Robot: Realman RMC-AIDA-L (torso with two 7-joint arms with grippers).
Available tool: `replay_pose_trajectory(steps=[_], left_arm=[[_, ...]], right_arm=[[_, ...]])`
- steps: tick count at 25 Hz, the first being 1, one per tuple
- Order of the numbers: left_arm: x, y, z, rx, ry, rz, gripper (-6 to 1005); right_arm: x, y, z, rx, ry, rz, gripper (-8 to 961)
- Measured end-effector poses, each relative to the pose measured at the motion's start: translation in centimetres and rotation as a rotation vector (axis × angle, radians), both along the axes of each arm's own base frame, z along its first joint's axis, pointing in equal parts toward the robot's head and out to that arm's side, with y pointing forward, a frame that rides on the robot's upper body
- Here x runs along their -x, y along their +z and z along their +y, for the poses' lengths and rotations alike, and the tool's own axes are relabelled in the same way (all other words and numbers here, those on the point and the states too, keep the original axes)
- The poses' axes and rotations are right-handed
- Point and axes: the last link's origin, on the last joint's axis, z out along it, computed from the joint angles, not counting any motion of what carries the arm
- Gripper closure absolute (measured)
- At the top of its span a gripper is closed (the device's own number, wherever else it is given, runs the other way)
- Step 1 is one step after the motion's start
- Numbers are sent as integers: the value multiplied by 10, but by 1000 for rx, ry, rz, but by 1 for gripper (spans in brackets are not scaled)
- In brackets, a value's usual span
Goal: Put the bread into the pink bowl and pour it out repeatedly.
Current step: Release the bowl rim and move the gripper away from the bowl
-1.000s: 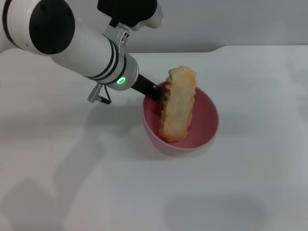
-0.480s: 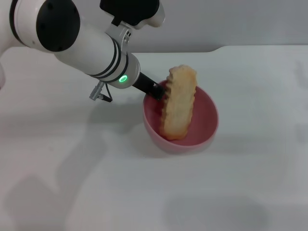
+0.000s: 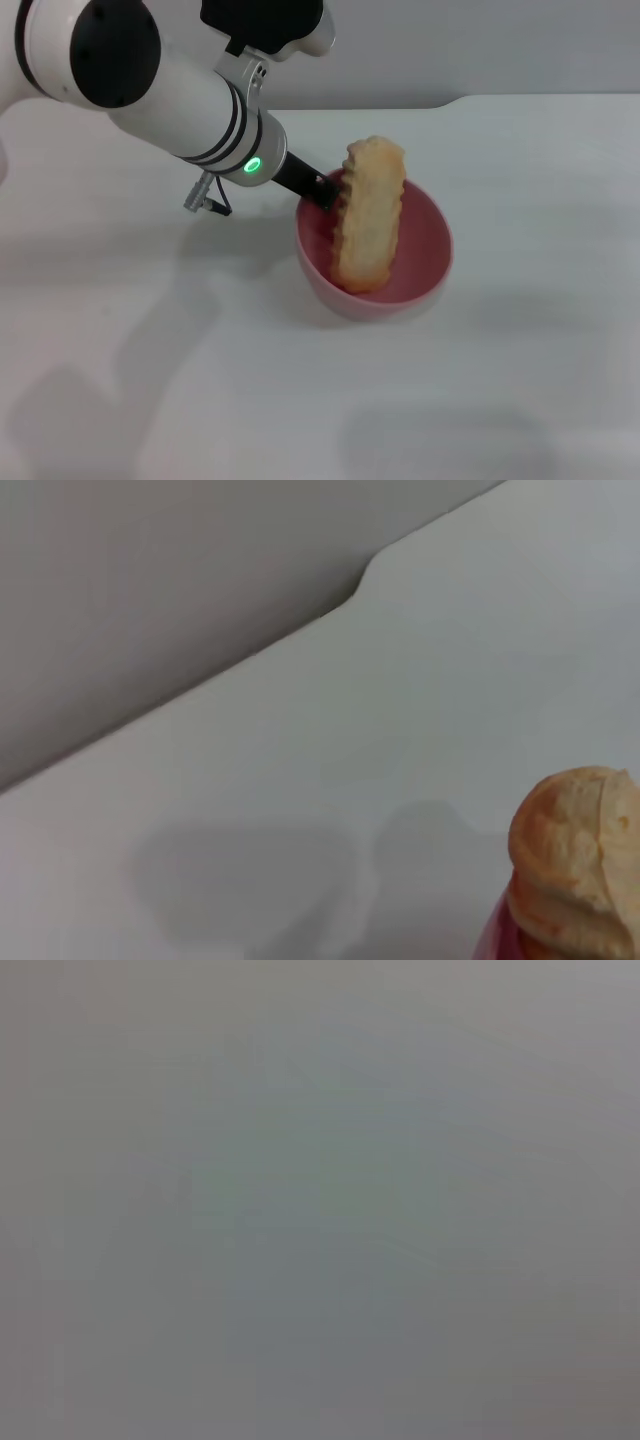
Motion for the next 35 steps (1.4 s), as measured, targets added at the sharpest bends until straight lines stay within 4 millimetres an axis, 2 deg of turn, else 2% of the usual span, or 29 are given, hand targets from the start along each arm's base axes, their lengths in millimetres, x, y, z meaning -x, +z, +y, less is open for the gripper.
replay_pose_trajectory(steps=[8,20,28,35], left_arm=[[14,0,-1,11,68,-21,949],[34,-8,-4,17,108,-95,949],[24,-15,-9,26,26,-106,949],[4,-3,-16,-72,-131,-190,798]], right_arm=[[7,-19,-1,45,19,18,295],[13,-24,6,72,41,4,293],[12,-26,5,82,39,-5,292],[10,-28,2,89,34,-8,292]])
